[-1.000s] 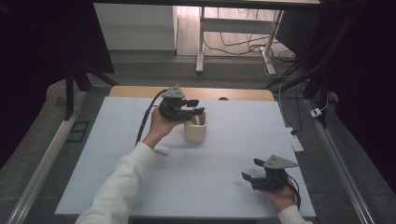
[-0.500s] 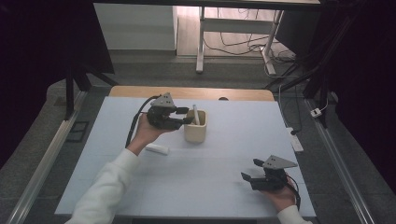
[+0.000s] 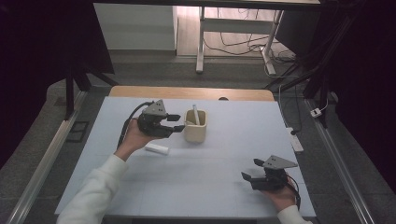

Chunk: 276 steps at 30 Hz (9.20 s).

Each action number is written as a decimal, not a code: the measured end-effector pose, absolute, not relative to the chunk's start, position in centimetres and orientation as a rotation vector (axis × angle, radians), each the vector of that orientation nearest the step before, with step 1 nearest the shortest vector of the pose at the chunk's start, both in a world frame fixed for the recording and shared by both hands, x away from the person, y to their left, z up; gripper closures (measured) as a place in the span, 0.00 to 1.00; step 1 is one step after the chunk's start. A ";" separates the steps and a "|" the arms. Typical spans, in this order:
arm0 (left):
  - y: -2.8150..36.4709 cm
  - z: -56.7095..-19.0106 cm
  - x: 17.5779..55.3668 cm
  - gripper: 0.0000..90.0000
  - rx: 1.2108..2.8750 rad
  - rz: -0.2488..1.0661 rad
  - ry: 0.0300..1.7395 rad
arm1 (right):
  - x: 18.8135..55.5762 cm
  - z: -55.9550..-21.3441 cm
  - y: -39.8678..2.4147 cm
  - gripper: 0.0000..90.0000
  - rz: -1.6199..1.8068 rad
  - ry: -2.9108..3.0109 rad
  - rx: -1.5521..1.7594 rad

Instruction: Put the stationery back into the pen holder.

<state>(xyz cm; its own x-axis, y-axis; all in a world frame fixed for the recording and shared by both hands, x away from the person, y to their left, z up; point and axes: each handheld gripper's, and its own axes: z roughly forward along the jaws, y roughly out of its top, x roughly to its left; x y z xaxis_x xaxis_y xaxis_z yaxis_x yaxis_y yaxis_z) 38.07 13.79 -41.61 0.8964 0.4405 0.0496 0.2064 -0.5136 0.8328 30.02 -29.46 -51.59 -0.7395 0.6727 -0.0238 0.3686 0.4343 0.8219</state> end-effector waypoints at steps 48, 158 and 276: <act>17.5 -45.9 38.4 0.50 2.519 0.271 0.495 | 30.2 -51.8 -29.3 0.26 1.197 2.363 0.886; 3.4 -49.0 32.0 0.78 2.631 0.154 0.141 | 31.4 -48.6 -16.9 0.55 1.055 2.716 0.333; 13.1 -40.0 34.7 0.78 2.202 0.291 0.478 | 30.1 -49.7 -27.2 0.38 1.303 2.342 0.766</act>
<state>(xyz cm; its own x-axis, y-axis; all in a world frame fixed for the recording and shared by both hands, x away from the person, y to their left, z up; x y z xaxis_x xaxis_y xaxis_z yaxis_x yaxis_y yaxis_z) 34.66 13.08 -40.04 0.9000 0.4337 0.0433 0.2379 -0.5720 0.7850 30.07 -27.21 -49.74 -0.7918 0.6093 -0.0425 0.2852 0.4305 0.8563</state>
